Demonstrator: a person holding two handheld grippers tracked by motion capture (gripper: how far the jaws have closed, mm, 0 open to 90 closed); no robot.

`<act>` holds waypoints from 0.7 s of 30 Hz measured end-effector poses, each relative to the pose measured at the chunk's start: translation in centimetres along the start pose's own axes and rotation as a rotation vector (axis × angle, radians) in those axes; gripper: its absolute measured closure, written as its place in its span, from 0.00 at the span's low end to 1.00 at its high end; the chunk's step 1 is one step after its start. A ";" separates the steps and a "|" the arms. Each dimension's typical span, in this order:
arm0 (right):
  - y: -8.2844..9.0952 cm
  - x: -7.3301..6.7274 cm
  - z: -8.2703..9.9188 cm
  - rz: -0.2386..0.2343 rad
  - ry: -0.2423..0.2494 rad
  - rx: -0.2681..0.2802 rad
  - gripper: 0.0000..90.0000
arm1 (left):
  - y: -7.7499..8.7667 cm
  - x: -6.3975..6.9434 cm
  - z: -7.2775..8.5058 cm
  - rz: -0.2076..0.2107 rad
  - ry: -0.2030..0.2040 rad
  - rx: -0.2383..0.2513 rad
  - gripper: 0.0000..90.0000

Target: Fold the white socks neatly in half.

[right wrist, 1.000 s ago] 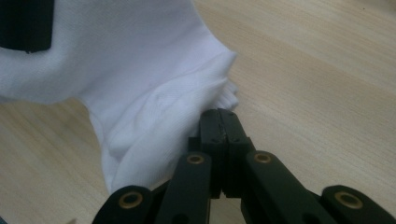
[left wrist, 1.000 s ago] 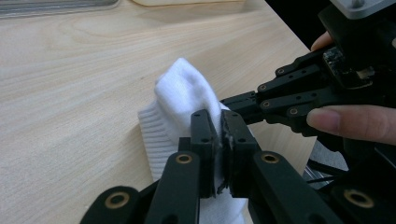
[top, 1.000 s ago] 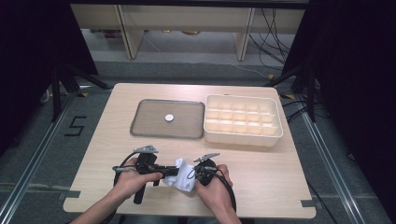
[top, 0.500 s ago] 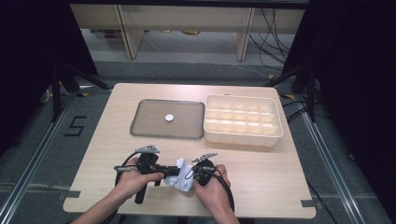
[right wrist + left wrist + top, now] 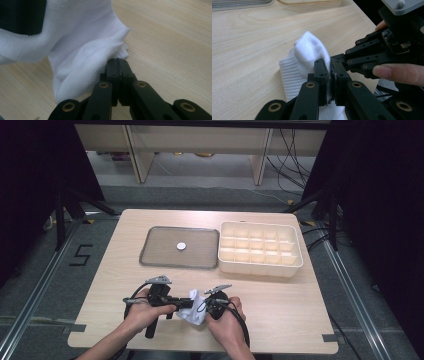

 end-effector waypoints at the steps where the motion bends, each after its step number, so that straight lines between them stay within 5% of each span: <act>1: 0.0 -0.1 0.0 -0.002 -0.009 -0.007 0.99 | 0.0 0.0 0.0 0.000 -0.001 0.001 0.94; 21: -0.1 -0.5 -0.2 -0.007 -0.007 0.000 0.99 | -0.2 0.0 0.0 -0.002 -0.006 -0.007 0.94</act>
Point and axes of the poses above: each handheld gripper's, and its own axes: y roughly backward along the jaws, z roughly out of its underside, x roughly to its right, the point moved 9 cm from there along -y, roughly forward along the jaws, and after that the axes turned 13 degrees about y, right-handed, at the moved point
